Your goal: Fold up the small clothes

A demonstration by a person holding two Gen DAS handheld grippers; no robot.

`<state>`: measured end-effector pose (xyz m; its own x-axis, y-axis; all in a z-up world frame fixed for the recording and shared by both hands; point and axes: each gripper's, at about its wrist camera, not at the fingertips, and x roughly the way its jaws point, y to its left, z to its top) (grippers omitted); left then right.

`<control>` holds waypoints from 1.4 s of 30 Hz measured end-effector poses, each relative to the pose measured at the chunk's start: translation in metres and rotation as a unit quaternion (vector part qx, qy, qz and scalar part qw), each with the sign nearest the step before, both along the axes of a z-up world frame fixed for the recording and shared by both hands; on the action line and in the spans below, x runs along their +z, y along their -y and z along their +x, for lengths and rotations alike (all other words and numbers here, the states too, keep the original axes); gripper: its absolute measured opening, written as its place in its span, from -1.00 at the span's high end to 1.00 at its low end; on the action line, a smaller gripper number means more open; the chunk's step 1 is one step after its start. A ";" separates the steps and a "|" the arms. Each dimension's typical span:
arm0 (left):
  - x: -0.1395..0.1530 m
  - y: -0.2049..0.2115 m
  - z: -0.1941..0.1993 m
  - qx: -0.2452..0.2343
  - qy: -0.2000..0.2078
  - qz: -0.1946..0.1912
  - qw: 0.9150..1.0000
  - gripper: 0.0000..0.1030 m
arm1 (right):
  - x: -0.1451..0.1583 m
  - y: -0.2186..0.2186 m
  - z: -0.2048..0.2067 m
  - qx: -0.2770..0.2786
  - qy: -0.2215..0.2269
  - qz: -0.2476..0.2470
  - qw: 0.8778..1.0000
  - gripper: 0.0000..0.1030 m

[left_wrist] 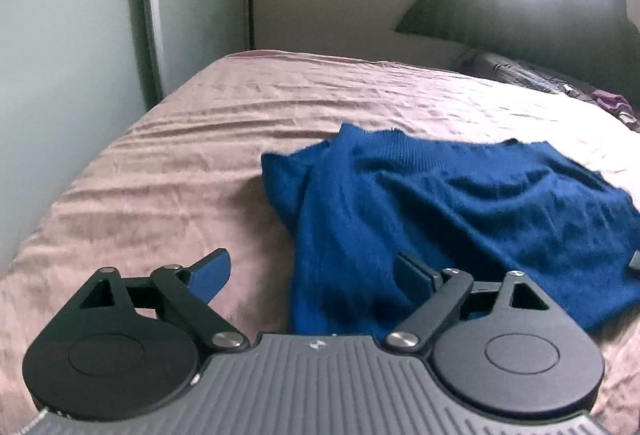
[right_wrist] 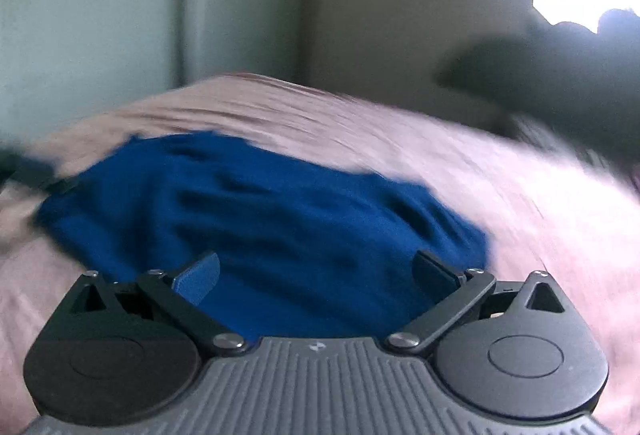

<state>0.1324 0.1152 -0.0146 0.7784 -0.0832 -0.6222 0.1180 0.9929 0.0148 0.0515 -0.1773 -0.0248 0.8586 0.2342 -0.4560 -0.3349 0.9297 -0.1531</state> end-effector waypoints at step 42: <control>-0.023 -0.016 0.163 -0.098 -0.128 -0.145 0.976 0.80 | -0.053 -0.216 0.018 0.131 0.114 -0.230 0.958 0.76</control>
